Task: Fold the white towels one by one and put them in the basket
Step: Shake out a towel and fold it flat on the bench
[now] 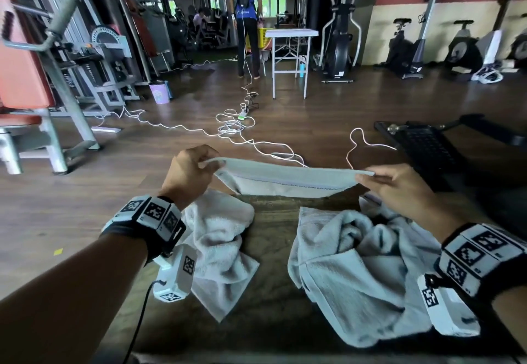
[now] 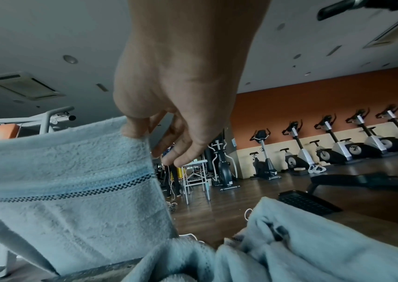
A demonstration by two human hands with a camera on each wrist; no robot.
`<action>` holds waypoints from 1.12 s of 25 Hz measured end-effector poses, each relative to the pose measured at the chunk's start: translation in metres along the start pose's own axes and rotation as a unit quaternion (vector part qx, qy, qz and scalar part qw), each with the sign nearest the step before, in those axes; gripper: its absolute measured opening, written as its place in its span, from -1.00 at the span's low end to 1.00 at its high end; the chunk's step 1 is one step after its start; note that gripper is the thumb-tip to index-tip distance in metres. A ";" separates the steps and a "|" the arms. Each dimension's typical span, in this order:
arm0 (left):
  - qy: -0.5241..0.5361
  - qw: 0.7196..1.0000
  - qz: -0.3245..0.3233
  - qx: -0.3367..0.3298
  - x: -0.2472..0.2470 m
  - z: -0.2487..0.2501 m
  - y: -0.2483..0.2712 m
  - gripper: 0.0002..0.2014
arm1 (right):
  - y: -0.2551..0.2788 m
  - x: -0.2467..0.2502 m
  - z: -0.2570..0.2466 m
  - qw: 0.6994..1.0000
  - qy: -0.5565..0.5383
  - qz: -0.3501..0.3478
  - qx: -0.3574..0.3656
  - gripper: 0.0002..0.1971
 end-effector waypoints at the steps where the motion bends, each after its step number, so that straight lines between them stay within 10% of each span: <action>1: 0.020 1.000 -0.003 0.012 0.005 0.001 0.010 -0.93 | 0.013 0.005 -0.005 1.000 -0.016 -0.008 0.005 -0.82; 12: 0.019 0.997 -0.048 -0.065 0.063 0.082 0.079 -0.77 | 0.102 0.073 -0.062 0.990 -0.099 0.020 0.095 -0.77; 20: 0.008 0.912 -0.398 0.101 0.034 0.062 0.183 -0.86 | 0.179 0.046 -0.025 0.971 -0.069 -0.221 -0.067 -0.77; 28: 0.011 0.971 -0.196 0.134 0.000 0.013 0.124 -0.85 | 0.124 0.021 -0.008 0.986 -0.029 -0.142 -0.078 -0.83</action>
Point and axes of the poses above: each hand's wrist, its own y-axis away from the middle knuckle, its own x-axis out of the back of the hand, z = x × y, the point moved 8 cm from there along -y, towards the middle knuckle, and after that the axes turned 4 degrees about y, right-handed, at the moved point
